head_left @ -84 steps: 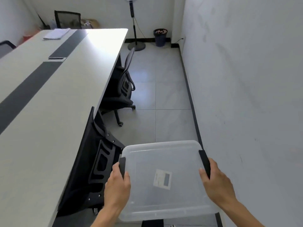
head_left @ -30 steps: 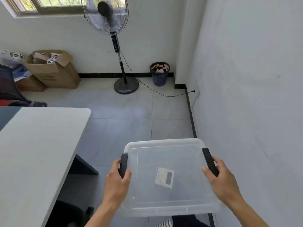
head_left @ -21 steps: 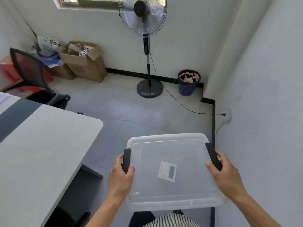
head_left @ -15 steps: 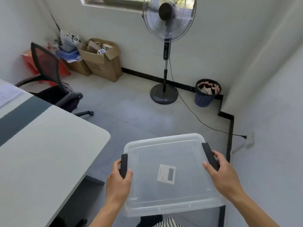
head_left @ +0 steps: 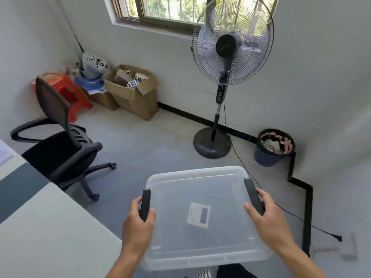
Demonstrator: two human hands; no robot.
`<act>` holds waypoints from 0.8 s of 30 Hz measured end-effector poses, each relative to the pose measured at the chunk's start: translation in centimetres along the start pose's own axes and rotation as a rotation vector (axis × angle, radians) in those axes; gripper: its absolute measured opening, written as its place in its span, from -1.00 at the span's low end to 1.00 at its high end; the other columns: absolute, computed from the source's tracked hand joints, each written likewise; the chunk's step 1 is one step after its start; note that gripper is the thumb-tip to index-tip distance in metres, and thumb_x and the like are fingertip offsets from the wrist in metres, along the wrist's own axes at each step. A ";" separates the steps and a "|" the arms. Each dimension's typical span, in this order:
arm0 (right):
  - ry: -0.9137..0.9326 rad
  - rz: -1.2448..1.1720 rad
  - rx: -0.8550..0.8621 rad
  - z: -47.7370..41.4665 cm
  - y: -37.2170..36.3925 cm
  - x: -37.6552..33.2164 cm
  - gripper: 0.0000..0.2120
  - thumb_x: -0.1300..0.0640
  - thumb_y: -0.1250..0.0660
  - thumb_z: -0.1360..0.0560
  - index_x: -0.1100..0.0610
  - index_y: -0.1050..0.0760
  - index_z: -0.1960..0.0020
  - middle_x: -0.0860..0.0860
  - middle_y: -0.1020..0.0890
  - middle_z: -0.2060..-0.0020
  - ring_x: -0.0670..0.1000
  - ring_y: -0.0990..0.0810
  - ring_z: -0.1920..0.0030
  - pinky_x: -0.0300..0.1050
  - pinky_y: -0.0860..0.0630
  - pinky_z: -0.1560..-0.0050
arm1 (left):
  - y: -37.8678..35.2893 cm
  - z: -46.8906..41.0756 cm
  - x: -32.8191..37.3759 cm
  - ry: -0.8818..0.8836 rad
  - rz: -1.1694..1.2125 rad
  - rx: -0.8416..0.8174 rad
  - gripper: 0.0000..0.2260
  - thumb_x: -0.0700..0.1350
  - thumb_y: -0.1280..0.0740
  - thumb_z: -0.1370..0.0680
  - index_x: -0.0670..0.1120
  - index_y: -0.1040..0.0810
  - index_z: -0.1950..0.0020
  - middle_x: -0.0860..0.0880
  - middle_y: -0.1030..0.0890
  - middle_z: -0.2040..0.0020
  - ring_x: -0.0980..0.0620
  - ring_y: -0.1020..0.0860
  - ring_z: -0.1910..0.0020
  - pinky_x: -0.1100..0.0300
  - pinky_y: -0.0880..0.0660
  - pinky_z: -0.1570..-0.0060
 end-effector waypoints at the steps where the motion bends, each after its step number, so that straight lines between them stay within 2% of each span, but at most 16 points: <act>1: 0.007 0.005 -0.020 -2.1 -0.4 -0.7 -0.55 0.04 -0.35 -0.48 0.02 -0.35 -0.34 -0.24 -0.54 0.20 -0.10 -0.56 0.16 -0.11 -0.44 0.18 | -0.5 -1.5 0.4 0.013 -0.002 0.014 -0.75 -0.14 -0.33 -0.50 0.04 -0.43 -0.15 0.01 -0.59 0.29 -0.05 -0.57 0.28 0.01 -0.47 0.25; 4: 0.051 0.045 -0.088 -8.8 -2.1 -3.0 -0.54 0.02 -0.35 -0.48 0.01 -0.34 -0.34 -0.21 -0.55 0.19 -0.03 -0.57 0.13 -0.06 -0.45 0.13 | -1.8 -5.6 1.3 0.069 -0.002 0.093 -0.75 -0.14 -0.34 -0.49 0.01 -0.44 -0.15 -0.01 -0.55 0.36 -0.06 -0.53 0.35 0.04 -0.42 0.32; 9: 0.140 0.151 -0.255 -19.0 -5.3 -8.1 -0.54 -0.02 -0.32 -0.48 -0.04 -0.31 -0.35 -0.09 -0.61 0.12 0.03 -0.58 0.10 -0.05 -0.44 0.13 | -2.8 -10.5 3.2 0.198 0.015 0.246 -0.75 -0.14 -0.34 -0.50 -0.01 -0.44 -0.16 -0.03 -0.55 0.35 -0.07 -0.52 0.36 0.07 -0.40 0.36; 14: 0.313 0.228 -0.472 -27.2 -10.2 -16.7 -0.51 0.01 -0.37 -0.46 0.01 -0.36 -0.36 0.01 -0.63 0.02 0.07 -0.58 0.01 -0.02 -0.48 0.01 | -1.5 -12.5 3.9 0.358 0.088 0.450 -0.75 -0.12 -0.33 -0.51 0.02 -0.41 -0.17 -0.01 -0.57 0.32 -0.04 -0.53 0.37 0.11 -0.43 0.39; 18: 0.487 0.295 -0.615 -29.0 -16.2 -23.7 -0.49 -0.03 -0.36 -0.46 -0.02 -0.34 -0.37 0.01 -0.61 0.05 0.09 -0.57 0.05 -0.03 -0.46 0.05 | 0.6 -12.5 2.3 0.484 0.149 0.610 -0.72 -0.12 -0.35 -0.49 0.01 -0.42 -0.17 -0.04 -0.64 0.17 -0.11 -0.59 0.28 -0.01 -0.53 0.26; 21: 0.584 0.347 -0.714 -28.2 -21.7 -27.4 -0.48 -0.05 -0.35 -0.47 -0.02 -0.32 -0.38 0.05 -0.64 -0.03 0.14 -0.59 0.00 0.00 -0.50 0.02 | 2.8 -12.6 0.4 0.568 0.199 0.734 -0.71 -0.13 -0.36 -0.48 0.00 -0.42 -0.17 -0.08 -0.63 0.19 -0.12 -0.58 0.28 0.02 -0.48 0.28; 22: 0.611 0.352 -0.741 -27.6 -23.6 -28.4 -0.49 -0.05 -0.35 -0.47 -0.01 -0.33 -0.38 0.05 -0.64 -0.02 0.14 -0.59 0.01 0.00 -0.51 0.04 | 3.8 -12.8 -0.4 0.591 0.208 0.778 -0.71 -0.13 -0.36 -0.48 -0.02 -0.42 -0.18 -0.09 -0.61 0.22 -0.10 -0.58 0.29 0.04 -0.45 0.30; 24: 0.658 0.357 -0.793 -26.2 -27.0 -30.6 -0.52 -0.03 -0.34 -0.48 0.00 -0.34 -0.36 0.01 -0.62 0.12 0.10 -0.59 0.16 -0.05 -0.51 0.21 | 5.9 -13.2 -1.9 0.627 0.221 0.843 -0.69 -0.10 -0.36 -0.49 -0.04 -0.41 -0.20 -0.06 -0.58 0.27 -0.08 -0.56 0.28 0.07 -0.41 0.31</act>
Point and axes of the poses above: each hand's wrist, its own z-axis away from the middle knuckle, its own y-axis out of the back of the hand, x = y × z, the point moved 4 cm from there along -z, towards the middle knuckle
